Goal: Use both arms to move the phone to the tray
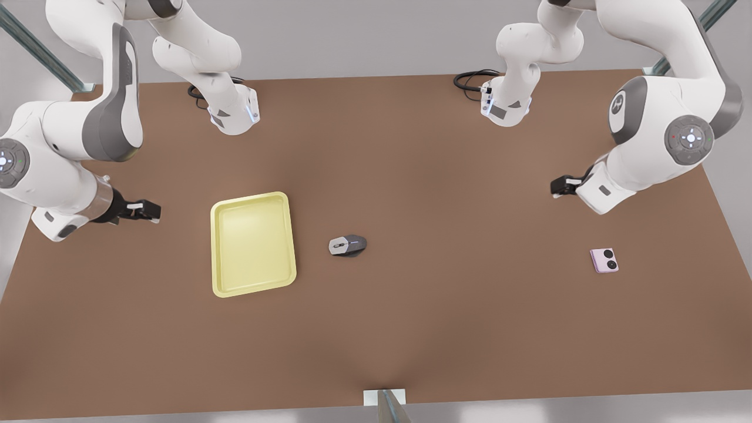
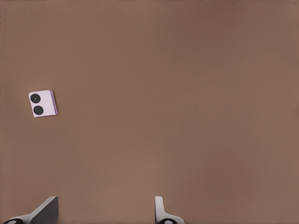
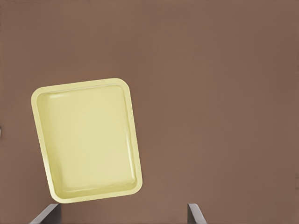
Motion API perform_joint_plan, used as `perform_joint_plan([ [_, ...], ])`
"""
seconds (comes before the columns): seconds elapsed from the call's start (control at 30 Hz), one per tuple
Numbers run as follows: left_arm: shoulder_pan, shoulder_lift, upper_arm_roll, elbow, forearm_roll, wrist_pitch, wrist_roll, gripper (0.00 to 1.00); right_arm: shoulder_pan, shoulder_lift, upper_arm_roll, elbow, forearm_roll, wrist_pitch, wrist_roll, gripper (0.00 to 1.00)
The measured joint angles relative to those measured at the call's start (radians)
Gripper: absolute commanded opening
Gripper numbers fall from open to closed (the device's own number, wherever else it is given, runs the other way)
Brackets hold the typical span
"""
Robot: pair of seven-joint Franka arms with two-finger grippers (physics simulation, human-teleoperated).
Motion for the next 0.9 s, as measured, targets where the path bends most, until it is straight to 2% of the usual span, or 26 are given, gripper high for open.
perform_joint_plan([
  [0.07,0.000,0.015,0.001,-0.003,0.002,0.006,-0.003,1.00,0.004,0.001,0.000,0.000,0.000,0.011,-0.003,1.00],
  [0.17,0.106,0.161,0.001,-0.007,0.000,0.041,-0.011,1.00,0.000,0.007,-0.001,0.003,-0.001,0.024,-0.006,1.00],
  [0.3,0.290,0.334,0.003,-0.015,0.000,0.195,-0.011,1.00,0.003,0.013,0.000,0.009,-0.003,0.039,-0.010,1.00],
  [0.47,0.378,0.451,0.002,-0.047,0.002,0.394,-0.006,1.00,0.008,0.008,0.000,0.009,-0.005,0.046,-0.014,1.00],
  [0.63,0.412,0.502,0.000,-0.103,0.002,0.555,0.021,1.00,0.011,0.006,0.006,0.006,-0.019,0.055,-0.017,1.00],
  [0.9,0.436,0.541,-0.001,-0.125,0.028,0.695,0.155,1.00,-0.036,0.021,-0.001,0.005,-0.021,0.055,-0.035,1.00],
])
